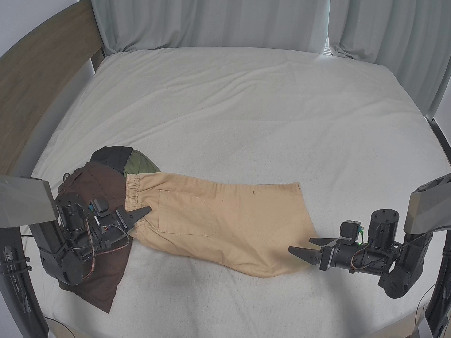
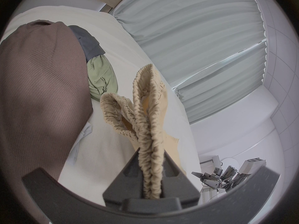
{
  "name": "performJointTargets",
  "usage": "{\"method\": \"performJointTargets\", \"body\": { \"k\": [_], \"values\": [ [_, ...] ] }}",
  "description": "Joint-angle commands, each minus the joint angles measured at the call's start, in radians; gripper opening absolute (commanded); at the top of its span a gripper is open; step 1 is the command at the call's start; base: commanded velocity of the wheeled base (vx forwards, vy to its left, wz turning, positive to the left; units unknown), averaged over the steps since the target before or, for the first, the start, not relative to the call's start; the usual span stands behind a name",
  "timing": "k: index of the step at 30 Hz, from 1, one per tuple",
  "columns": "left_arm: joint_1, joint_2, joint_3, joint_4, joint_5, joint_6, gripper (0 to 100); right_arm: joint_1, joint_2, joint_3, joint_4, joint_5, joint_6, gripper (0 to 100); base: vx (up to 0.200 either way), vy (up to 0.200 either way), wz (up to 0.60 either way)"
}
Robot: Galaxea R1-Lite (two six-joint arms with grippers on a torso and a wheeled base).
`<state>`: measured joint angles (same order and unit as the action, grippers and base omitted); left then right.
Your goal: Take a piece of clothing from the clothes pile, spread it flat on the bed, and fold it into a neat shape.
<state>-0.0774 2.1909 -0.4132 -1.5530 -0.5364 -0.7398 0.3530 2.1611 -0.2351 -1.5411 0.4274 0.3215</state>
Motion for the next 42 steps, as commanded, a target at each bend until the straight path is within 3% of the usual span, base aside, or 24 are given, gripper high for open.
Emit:
{"method": "performJointTargets", "body": {
  "k": [1, 14, 24, 42],
  "values": [
    [0.019, -0.008, 0.001, -0.001, -0.002, -0.001, 0, 0.001, 0.002, -0.001, -0.001, 0.001, 0.001, 100, 0.000, 0.000, 0.00],
    [0.091, -0.049, 0.013, 0.001, -0.088, 0.000, 0, 0.001, 0.002, 0.000, -0.001, 0.001, -0.001, 100, 0.000, 0.000, 0.00],
    [0.084, -0.048, 0.017, 0.001, -0.086, 0.037, 0, 0.003, -0.001, 0.000, -0.001, -0.001, -0.001, 100, 0.000, 0.000, 0.00],
    [-0.041, -0.131, 0.044, 0.001, -0.074, 0.039, 0, 0.006, -0.017, 0.000, -0.001, -0.001, -0.001, 100, 0.000, 0.000, 0.00]
  ]
}}
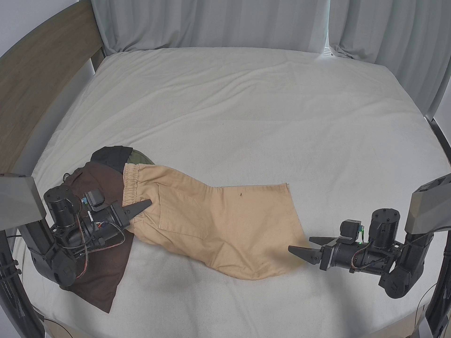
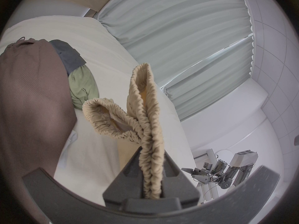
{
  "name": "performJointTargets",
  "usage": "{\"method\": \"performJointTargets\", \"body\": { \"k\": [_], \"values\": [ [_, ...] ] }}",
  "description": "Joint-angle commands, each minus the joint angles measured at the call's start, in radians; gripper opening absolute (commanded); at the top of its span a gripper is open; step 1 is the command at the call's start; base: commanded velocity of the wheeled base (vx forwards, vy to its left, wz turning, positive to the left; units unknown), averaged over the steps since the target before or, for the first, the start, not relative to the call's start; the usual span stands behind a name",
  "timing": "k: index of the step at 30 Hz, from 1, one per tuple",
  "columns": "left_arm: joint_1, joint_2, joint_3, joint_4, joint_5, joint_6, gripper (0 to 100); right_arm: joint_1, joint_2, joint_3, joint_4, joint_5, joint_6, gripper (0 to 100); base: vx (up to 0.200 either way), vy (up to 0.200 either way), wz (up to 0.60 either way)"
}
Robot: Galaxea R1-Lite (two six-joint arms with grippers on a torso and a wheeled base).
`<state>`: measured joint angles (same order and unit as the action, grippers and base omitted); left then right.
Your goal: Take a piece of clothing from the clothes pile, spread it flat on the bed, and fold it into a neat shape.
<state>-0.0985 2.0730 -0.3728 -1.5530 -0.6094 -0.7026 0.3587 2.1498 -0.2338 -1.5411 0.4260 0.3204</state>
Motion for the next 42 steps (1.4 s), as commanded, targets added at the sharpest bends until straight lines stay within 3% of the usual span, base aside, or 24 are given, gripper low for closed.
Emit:
{"method": "performJointTargets", "body": {
  "k": [1, 19, 42],
  "values": [
    [-0.020, -0.013, 0.003, 0.001, -0.001, 0.002, 0, 0.000, -0.005, -0.001, -0.001, 0.000, 0.000, 100, 0.000, 0.000, 0.00],
    [-0.150, 0.001, -0.055, 0.001, 0.069, 0.000, 0, -0.003, -0.050, -0.002, -0.001, 0.000, 0.000, 100, 0.000, 0.000, 0.00],
    [-0.213, 0.015, -0.103, 0.002, 0.094, 0.003, 0, -0.011, -0.091, -0.012, -0.001, 0.000, 0.000, 100, 0.000, 0.000, 0.00]
  ]
}}
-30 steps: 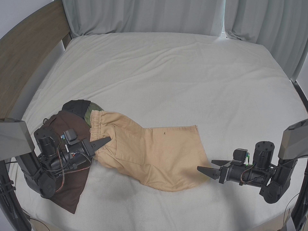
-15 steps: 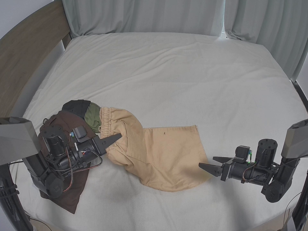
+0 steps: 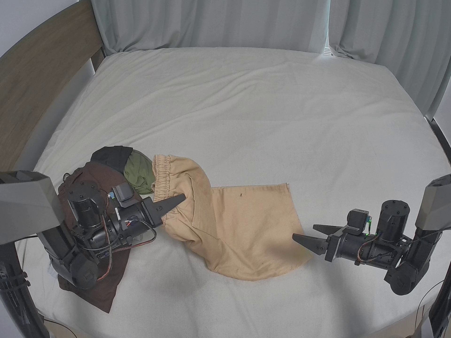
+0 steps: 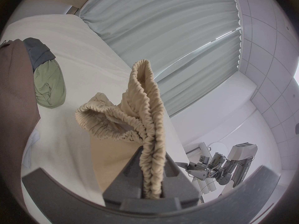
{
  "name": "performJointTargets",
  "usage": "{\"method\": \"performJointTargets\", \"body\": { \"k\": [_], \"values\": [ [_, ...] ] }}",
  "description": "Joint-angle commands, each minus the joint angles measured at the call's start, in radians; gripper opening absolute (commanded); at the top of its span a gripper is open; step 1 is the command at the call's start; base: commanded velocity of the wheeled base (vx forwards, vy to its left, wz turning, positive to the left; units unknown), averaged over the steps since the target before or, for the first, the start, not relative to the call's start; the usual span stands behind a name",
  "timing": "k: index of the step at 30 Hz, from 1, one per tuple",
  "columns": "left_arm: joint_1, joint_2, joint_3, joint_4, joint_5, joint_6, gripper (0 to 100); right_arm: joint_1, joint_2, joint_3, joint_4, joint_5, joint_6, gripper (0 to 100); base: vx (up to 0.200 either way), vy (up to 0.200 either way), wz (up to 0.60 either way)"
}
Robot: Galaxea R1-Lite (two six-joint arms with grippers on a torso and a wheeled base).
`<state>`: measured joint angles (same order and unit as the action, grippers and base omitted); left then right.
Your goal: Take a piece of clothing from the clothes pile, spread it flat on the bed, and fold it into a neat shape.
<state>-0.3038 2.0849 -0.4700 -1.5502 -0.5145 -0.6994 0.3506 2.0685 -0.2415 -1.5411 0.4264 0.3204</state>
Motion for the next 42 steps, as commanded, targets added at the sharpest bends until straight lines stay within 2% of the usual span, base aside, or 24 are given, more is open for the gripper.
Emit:
{"method": "performJointTargets", "body": {
  "k": [1, 8, 14, 23, 42],
  "values": [
    [-0.009, 0.003, -0.010, -0.001, -0.001, 0.000, 0, -0.002, -0.010, -0.004, -0.001, 0.000, 0.000, 100, 0.000, 0.000, 0.00],
    [-0.038, 0.007, -0.038, -0.001, 0.002, -0.002, 0, -0.018, -0.021, -0.010, -0.001, 0.002, 0.000, 100, 0.000, 0.000, 0.00],
    [-0.058, 0.038, -0.048, -0.001, 0.045, 0.004, 0, -0.022, -0.031, -0.012, -0.001, 0.002, 0.000, 100, 0.000, 0.000, 0.00],
    [-0.089, 0.084, -0.085, -0.001, 0.045, 0.018, 0, -0.064, -0.036, -0.035, -0.001, 0.002, 0.000, 100, 0.000, 0.000, 0.00],
    [-0.149, 0.182, -0.200, -0.001, 0.057, 0.004, 0, -0.101, -0.051, -0.067, 0.001, 0.003, 0.002, 100, 0.000, 0.000, 0.00]
  ]
}}
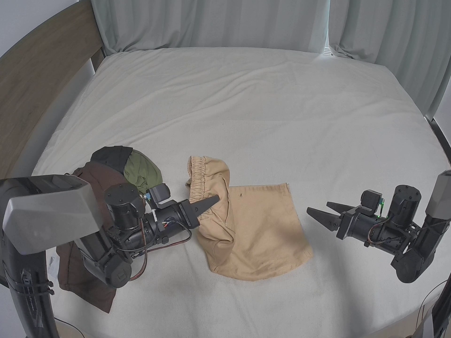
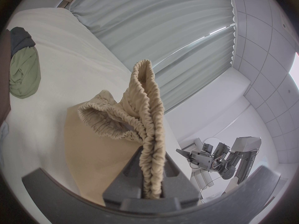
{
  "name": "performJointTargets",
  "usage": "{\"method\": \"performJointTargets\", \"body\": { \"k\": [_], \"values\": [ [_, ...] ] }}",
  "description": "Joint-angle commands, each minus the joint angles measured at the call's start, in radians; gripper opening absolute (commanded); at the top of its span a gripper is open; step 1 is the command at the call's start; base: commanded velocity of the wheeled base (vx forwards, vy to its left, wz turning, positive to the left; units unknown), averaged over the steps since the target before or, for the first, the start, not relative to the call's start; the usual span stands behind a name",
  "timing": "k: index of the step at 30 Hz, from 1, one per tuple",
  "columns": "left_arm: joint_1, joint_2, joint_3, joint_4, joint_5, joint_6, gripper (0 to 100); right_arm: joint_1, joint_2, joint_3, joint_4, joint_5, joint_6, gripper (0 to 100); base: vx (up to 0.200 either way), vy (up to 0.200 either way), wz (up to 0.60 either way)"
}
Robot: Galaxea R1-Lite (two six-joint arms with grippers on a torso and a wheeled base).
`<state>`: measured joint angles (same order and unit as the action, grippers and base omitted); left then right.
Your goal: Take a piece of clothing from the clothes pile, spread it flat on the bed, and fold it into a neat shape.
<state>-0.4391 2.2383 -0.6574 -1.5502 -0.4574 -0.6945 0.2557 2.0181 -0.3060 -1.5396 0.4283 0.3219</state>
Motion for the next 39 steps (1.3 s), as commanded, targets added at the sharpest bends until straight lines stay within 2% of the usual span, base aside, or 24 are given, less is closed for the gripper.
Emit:
{"method": "performJointTargets", "body": {
  "k": [1, 9, 14, 24, 33, 39],
  "values": [
    [-0.020, 0.030, -0.018, -0.001, 0.000, -0.003, 0, -0.010, 0.001, -0.007, -0.001, 0.001, 0.002, 100, 0.000, 0.000, 0.00],
    [-0.056, 0.076, -0.050, -0.001, 0.000, -0.017, 0, -0.021, 0.001, -0.015, -0.001, 0.001, 0.002, 100, 0.000, 0.000, 0.00],
    [-0.075, 0.098, -0.079, -0.002, -0.001, -0.088, 0, -0.026, 0.001, -0.015, -0.001, 0.001, 0.002, 100, 0.000, 0.000, 0.00],
    [-0.104, 0.158, -0.143, -0.001, 0.002, -0.092, 0, -0.033, 0.002, -0.016, -0.001, 0.003, 0.002, 100, 0.000, 0.000, 0.00],
    [-0.144, 0.230, -0.200, 0.001, 0.040, -0.091, 0, -0.035, 0.002, -0.022, -0.001, 0.003, 0.002, 100, 0.000, 0.000, 0.00],
    [-0.151, 0.238, -0.202, 0.001, 0.037, -0.094, 0, -0.035, 0.002, -0.022, -0.001, 0.003, 0.002, 100, 0.000, 0.000, 0.00]
  ]
}}
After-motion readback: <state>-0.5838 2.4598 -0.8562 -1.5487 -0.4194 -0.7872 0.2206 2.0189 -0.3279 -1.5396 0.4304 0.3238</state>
